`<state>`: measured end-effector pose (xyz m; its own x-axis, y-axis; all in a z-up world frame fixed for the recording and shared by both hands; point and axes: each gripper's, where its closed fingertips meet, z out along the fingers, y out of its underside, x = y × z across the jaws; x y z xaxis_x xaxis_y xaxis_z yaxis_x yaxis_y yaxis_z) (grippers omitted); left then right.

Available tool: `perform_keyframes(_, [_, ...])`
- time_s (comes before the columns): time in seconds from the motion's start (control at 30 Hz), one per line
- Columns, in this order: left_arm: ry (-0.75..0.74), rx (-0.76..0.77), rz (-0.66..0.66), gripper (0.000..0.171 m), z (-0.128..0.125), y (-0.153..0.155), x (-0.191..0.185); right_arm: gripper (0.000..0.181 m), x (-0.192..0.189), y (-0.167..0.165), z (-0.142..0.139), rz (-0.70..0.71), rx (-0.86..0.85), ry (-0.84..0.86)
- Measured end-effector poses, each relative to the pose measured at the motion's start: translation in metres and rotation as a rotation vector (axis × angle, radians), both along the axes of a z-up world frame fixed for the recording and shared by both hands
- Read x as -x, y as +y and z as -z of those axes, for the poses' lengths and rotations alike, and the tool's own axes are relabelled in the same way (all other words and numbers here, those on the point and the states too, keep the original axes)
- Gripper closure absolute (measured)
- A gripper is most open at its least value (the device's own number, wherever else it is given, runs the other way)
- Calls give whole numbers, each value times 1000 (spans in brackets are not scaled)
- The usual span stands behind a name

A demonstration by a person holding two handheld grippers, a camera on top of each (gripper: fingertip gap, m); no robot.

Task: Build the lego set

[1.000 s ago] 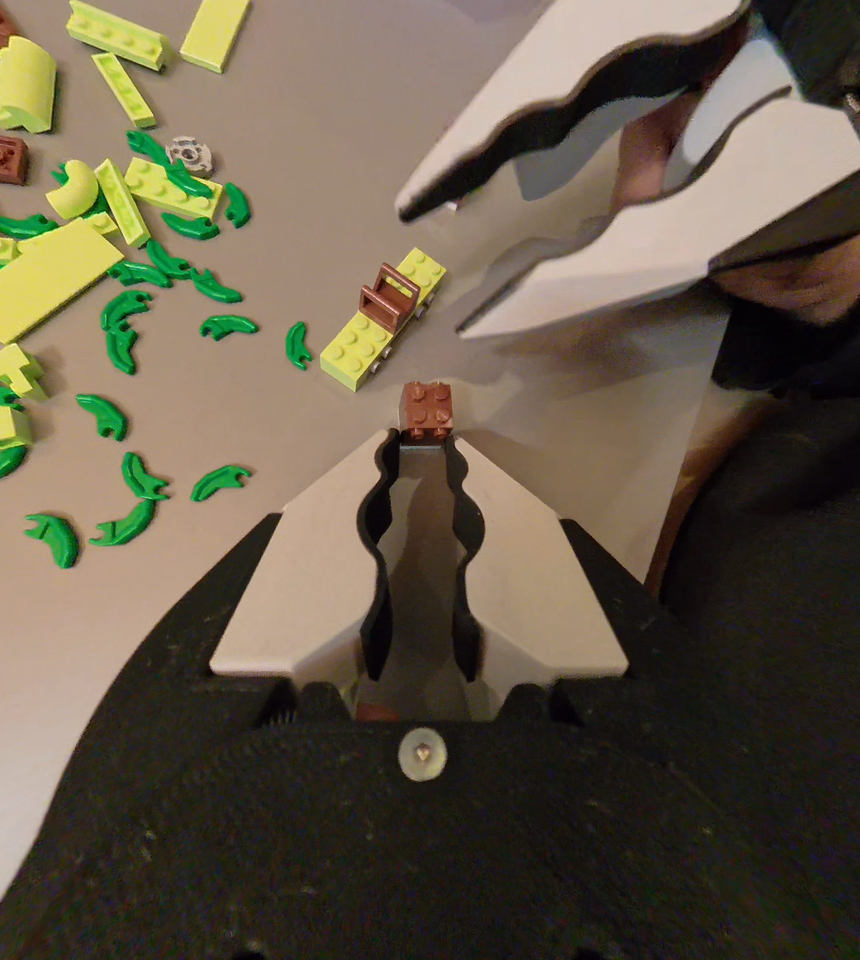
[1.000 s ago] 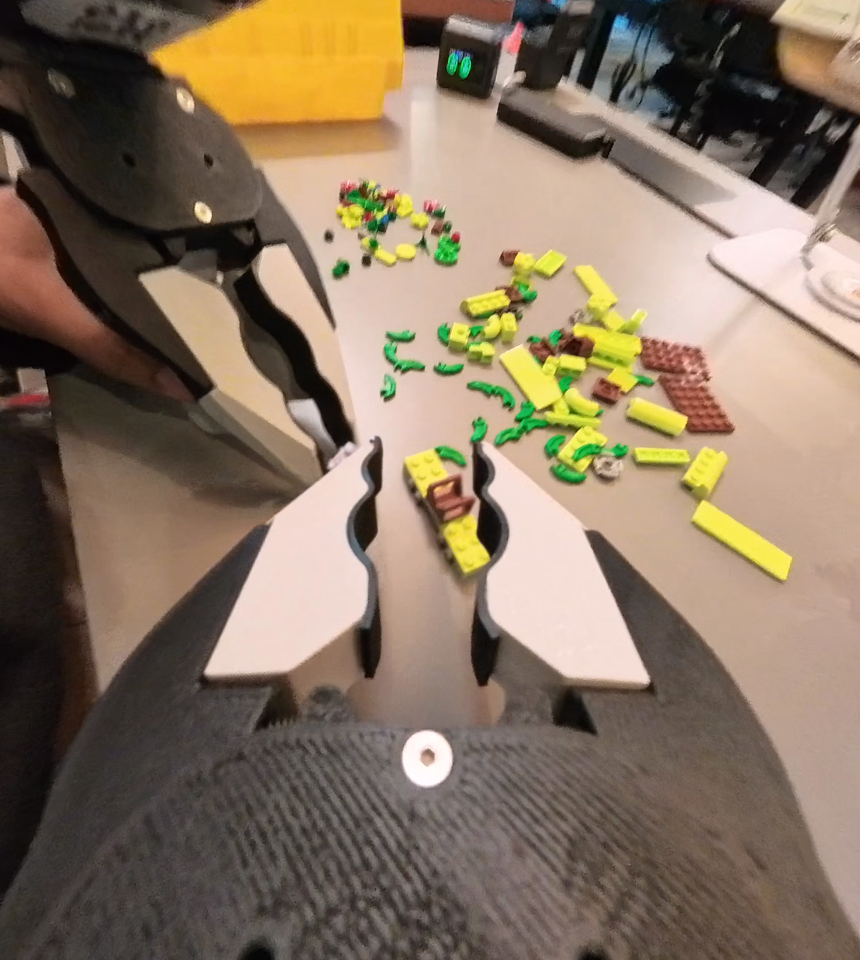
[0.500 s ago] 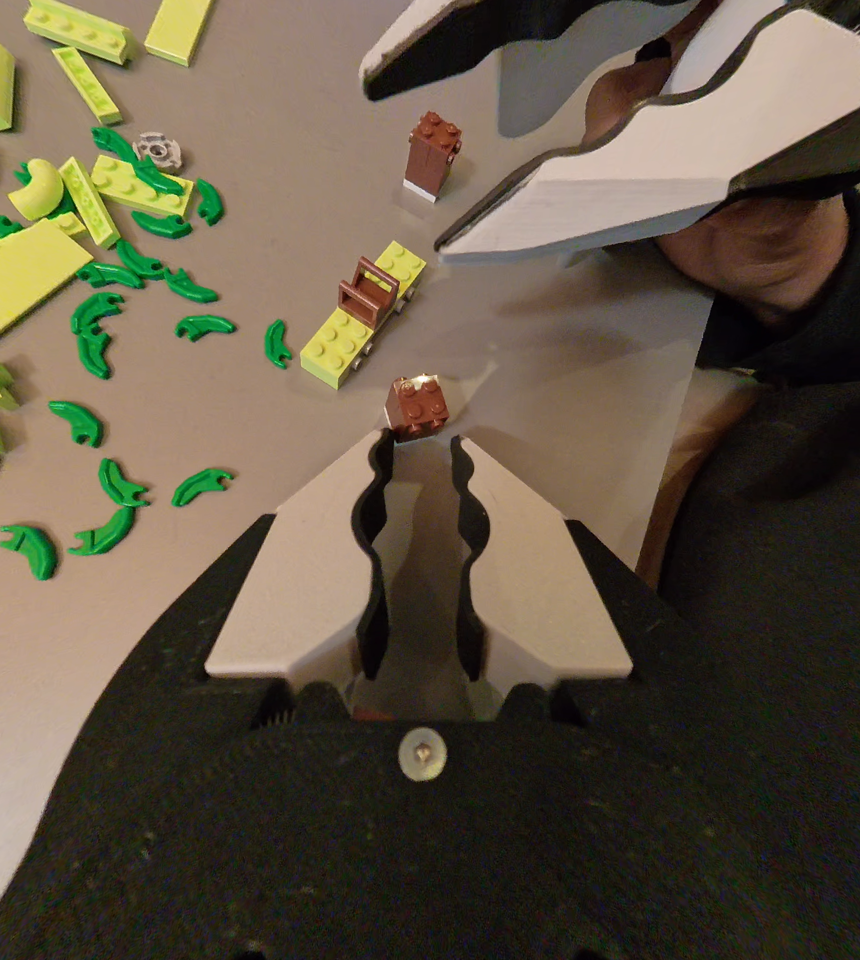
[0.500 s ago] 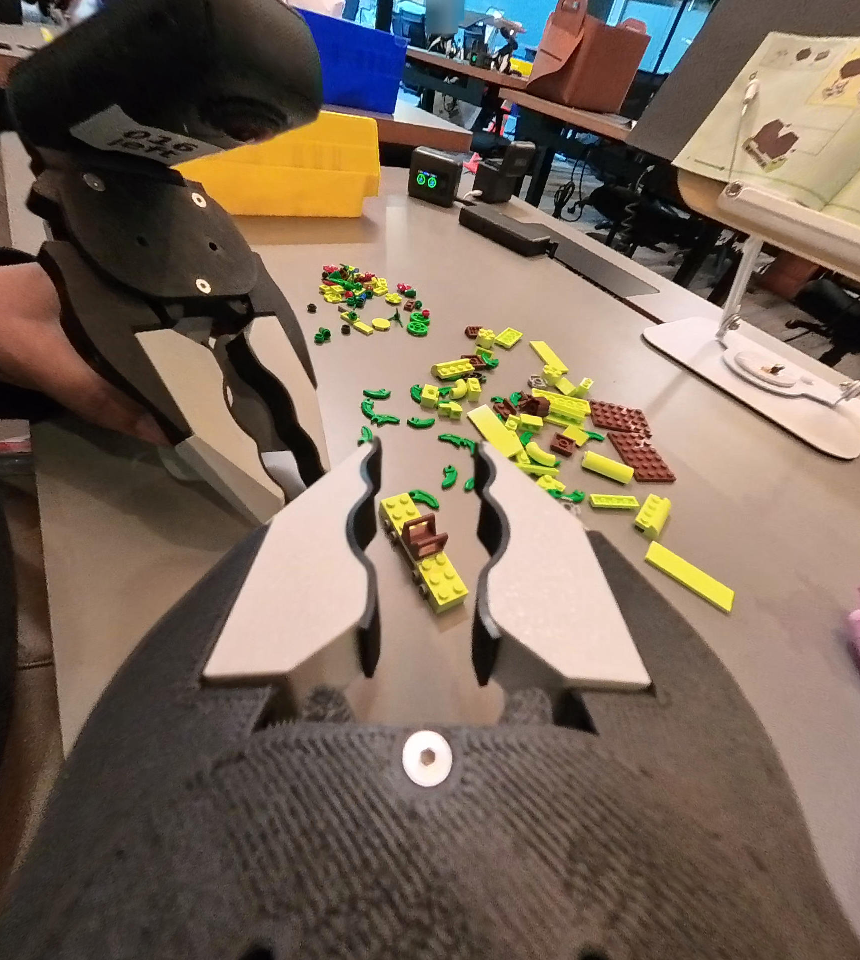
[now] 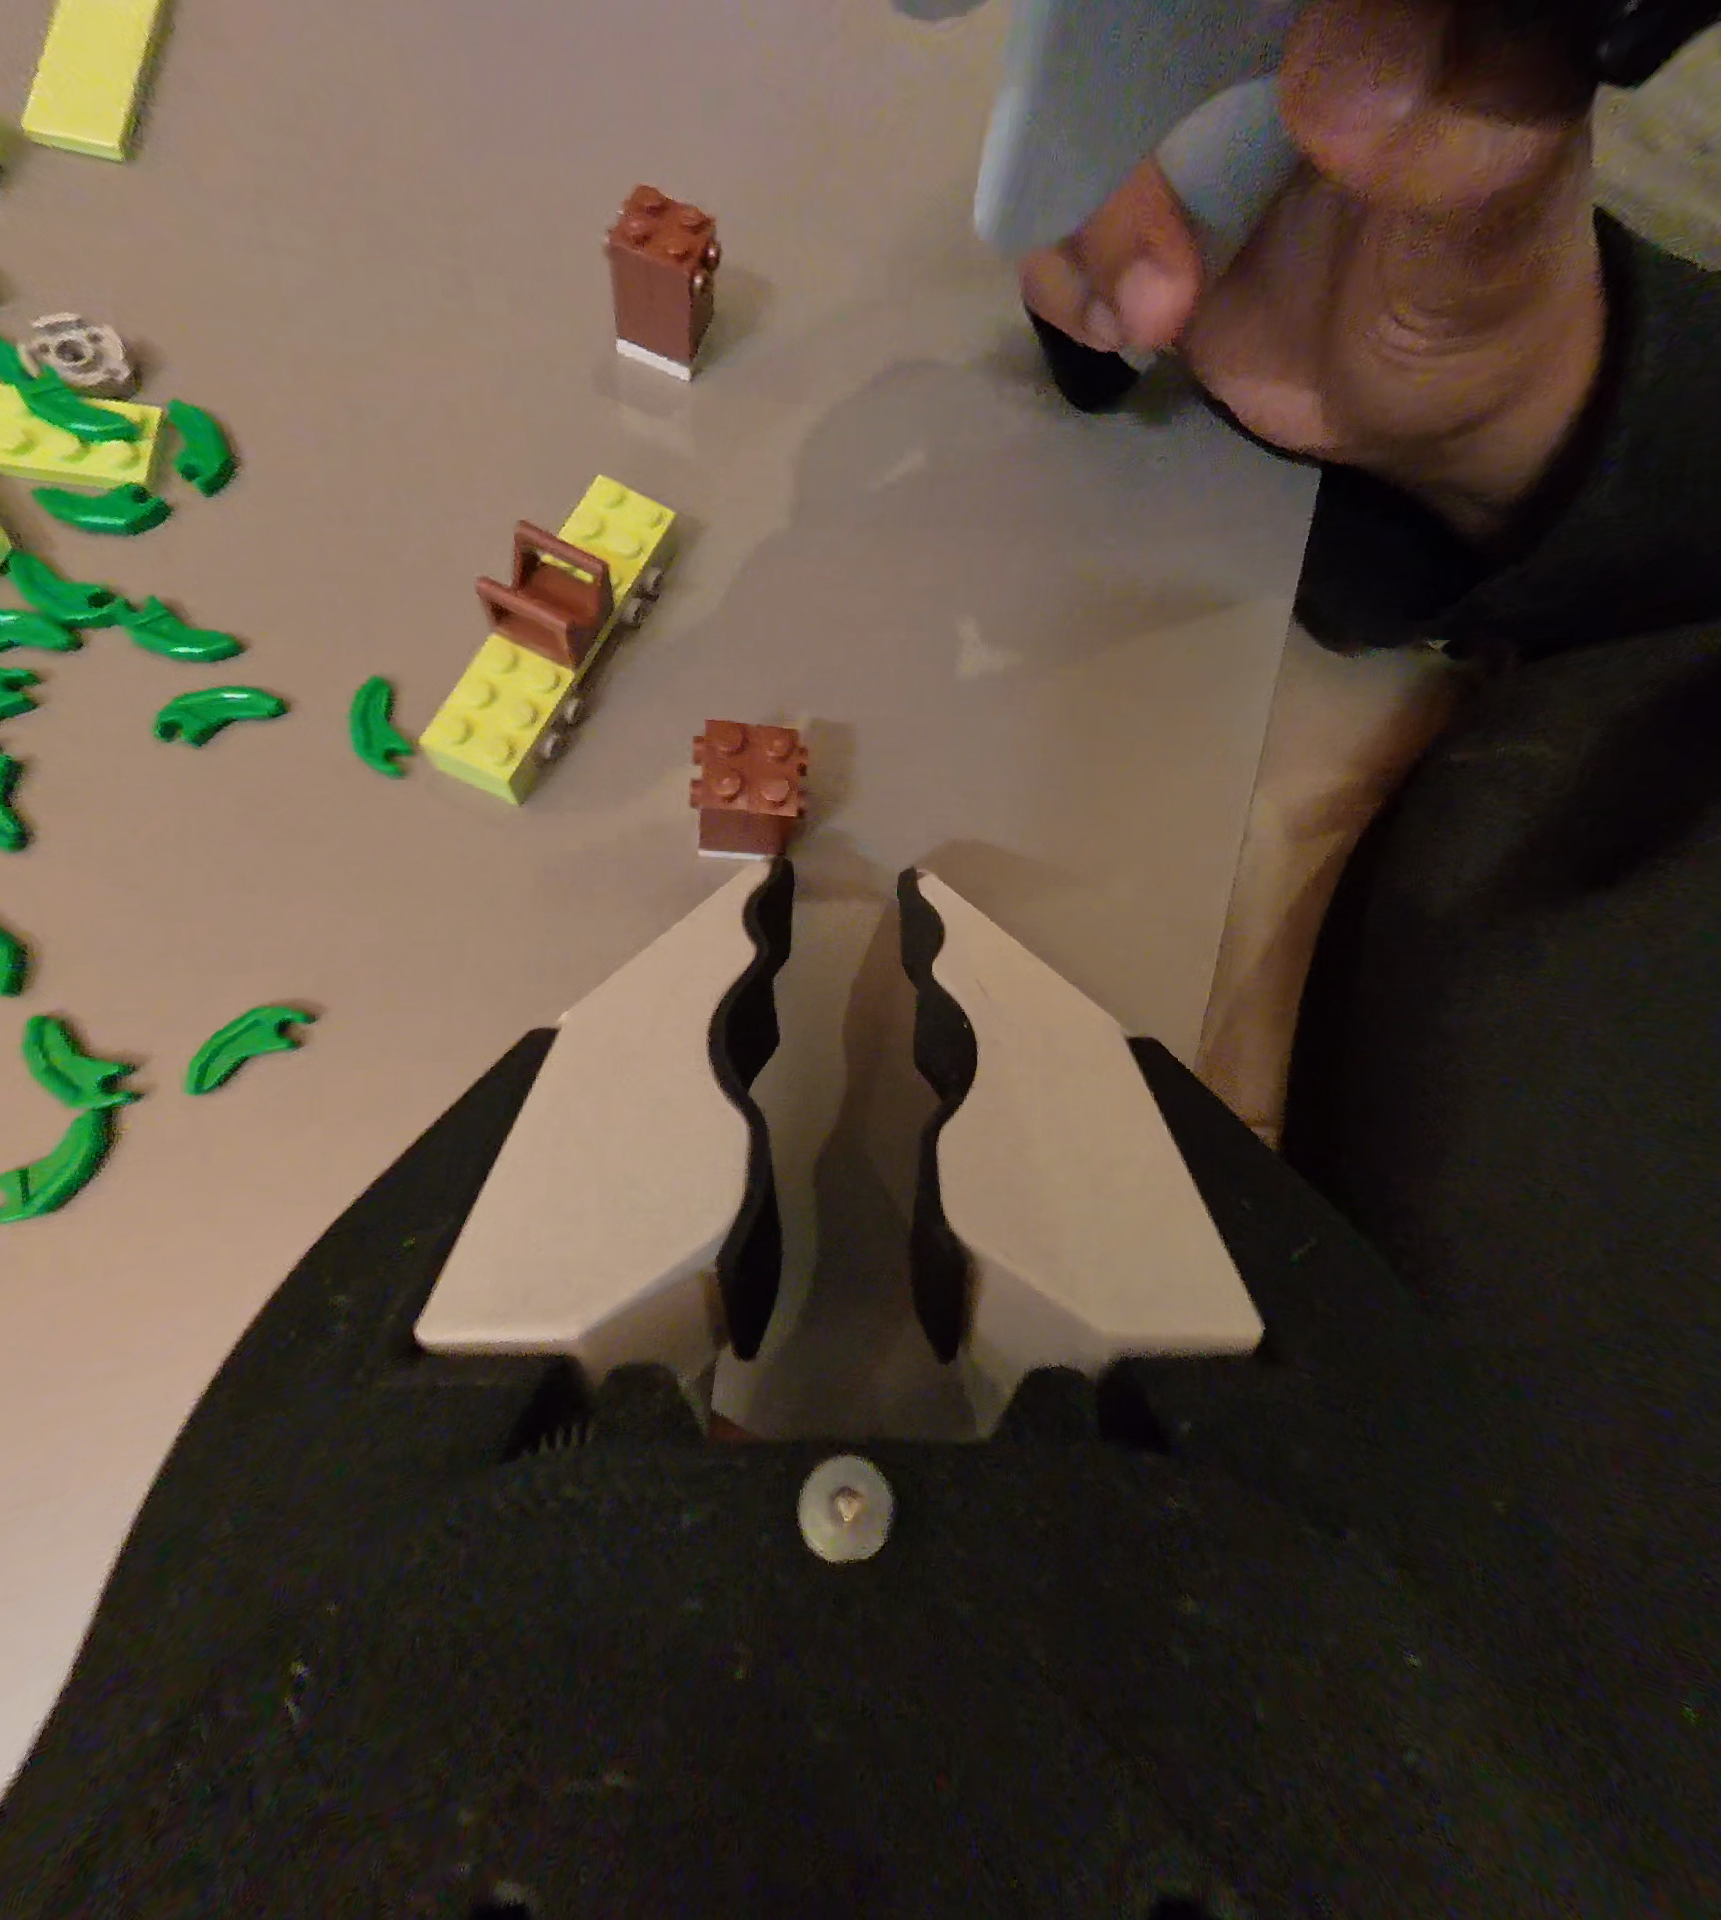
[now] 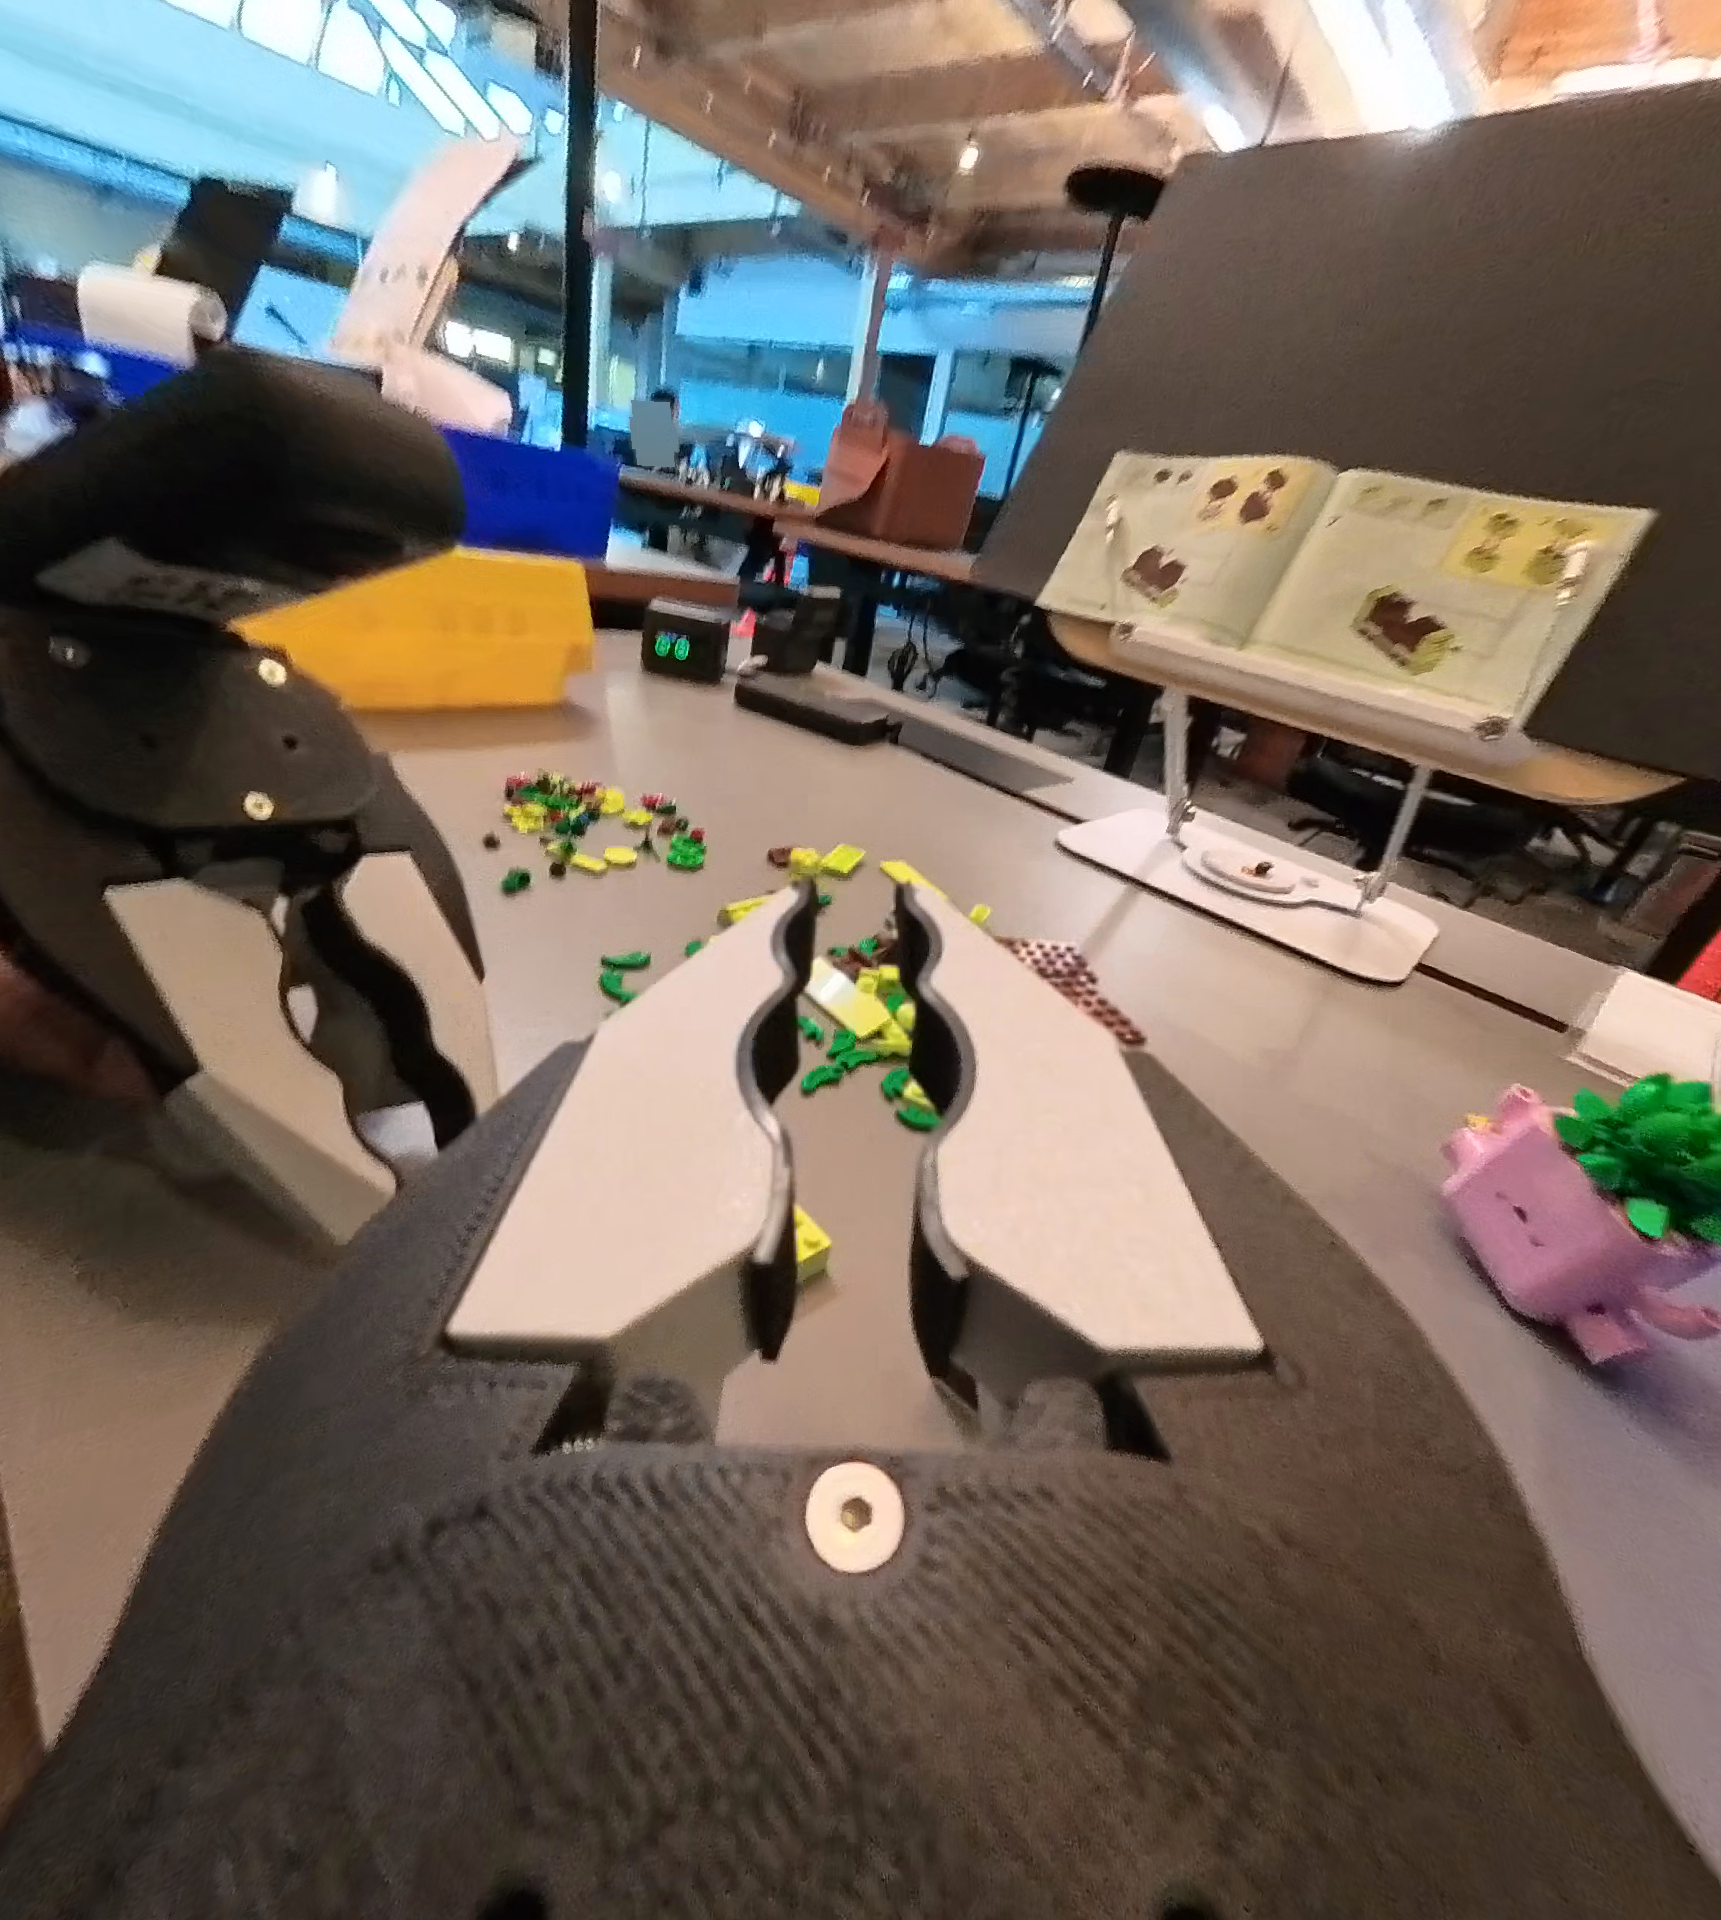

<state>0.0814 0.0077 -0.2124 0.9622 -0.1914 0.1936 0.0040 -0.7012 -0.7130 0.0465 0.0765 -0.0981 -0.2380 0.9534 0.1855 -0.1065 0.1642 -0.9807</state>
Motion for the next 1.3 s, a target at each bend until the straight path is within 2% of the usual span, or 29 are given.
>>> perform_keyframes(0.17, [-45, -90, 17, 152, -15, 3, -5, 165, -2, 13, 0, 14, 56, -26])
perform_keyframes(0.3, [-60, -162, -84, 147, -26, 7, 17, 164, -2, 15, 0, 12, 79, -28])
perform_keyframes(0.5, [6, -143, -91, 138, -23, 12, 24, 164, 0, 19, 0, 4, 120, -44])
perform_keyframes(0.63, [22, -81, -70, 134, -13, 18, 27, 164, 2, 21, 1, -5, 145, -61])
perform_keyframes(0.7, [11, -52, -40, 135, -8, 19, 24, 164, 2, 22, 1, -13, 156, -69])
perform_keyframes(0.77, [22, -34, -13, 154, -5, 18, 22, 164, 3, 22, 1, -17, 166, -72])
perform_keyframes(0.9, [84, -55, 0, 154, -14, 14, 34, 164, 3, 24, 1, -18, 181, -73])
perform_keyframes(1.0, [20, -165, 17, 154, -38, 20, 47, 164, 5, 24, 2, -26, 190, -90])
perform_keyframes(1.07, [-32, -206, 62, 154, -46, 25, 53, 164, 6, 24, 3, -31, 194, -101])
perform_keyframes(1.3, [-132, -157, 140, 155, -32, 38, 63, 164, 3, 28, 0, -28, 224, -79])
